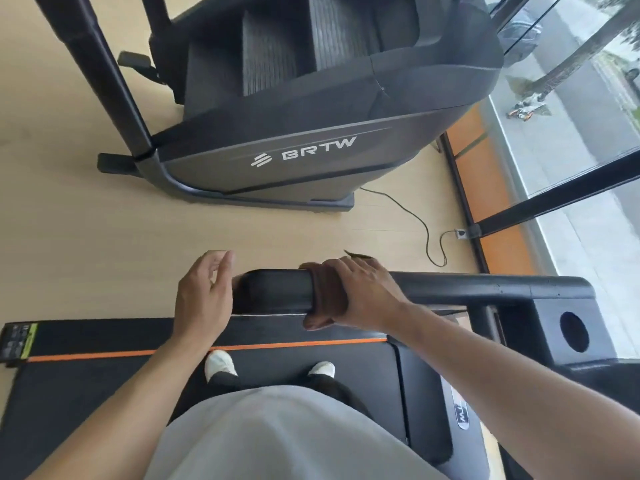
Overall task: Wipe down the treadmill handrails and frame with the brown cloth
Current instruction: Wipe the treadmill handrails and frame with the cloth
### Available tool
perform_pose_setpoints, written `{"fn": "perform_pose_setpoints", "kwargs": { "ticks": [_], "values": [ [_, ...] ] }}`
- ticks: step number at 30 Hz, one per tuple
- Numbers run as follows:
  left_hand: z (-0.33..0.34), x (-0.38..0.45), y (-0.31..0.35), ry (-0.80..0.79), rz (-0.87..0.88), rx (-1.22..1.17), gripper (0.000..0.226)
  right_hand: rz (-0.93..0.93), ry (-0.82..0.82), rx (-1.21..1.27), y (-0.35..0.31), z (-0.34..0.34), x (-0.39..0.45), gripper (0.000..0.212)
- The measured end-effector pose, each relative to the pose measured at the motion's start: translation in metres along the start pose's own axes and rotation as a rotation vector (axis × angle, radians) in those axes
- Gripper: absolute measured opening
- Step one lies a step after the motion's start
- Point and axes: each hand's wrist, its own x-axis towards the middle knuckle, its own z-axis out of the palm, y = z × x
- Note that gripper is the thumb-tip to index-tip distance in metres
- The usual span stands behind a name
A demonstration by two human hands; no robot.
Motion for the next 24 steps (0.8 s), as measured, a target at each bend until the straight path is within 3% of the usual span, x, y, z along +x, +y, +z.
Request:
{"fn": "perform_pose_setpoints", "kwargs": {
  "ticks": [5, 9, 14, 18, 24],
  "values": [
    [-0.011, -0.007, 0.043, 0.192, 0.099, 0.016, 0.031, -0.234, 0.060, -0.032, -0.110, 0.006, 0.052, 0.084],
    [0.015, -0.021, 0.074, 0.194, 0.172, 0.069, 0.029, -0.301, 0.169, -0.040, -0.098, 0.014, 0.045, 0.081],
    [0.102, -0.047, 0.103, 0.009, 0.229, 0.116, 0.028, -0.200, 0.176, -0.069, 0.004, 0.018, 0.002, 0.096],
    [0.187, -0.065, 0.133, -0.212, 0.301, 0.189, 0.022, -0.072, 0.106, -0.054, 0.127, 0.016, -0.045, 0.081],
    [0.291, -0.089, 0.183, -0.432, 0.433, 0.353, 0.029, 0.107, -0.050, 0.024, 0.274, 0.002, -0.098, 0.091]
  ]
}}
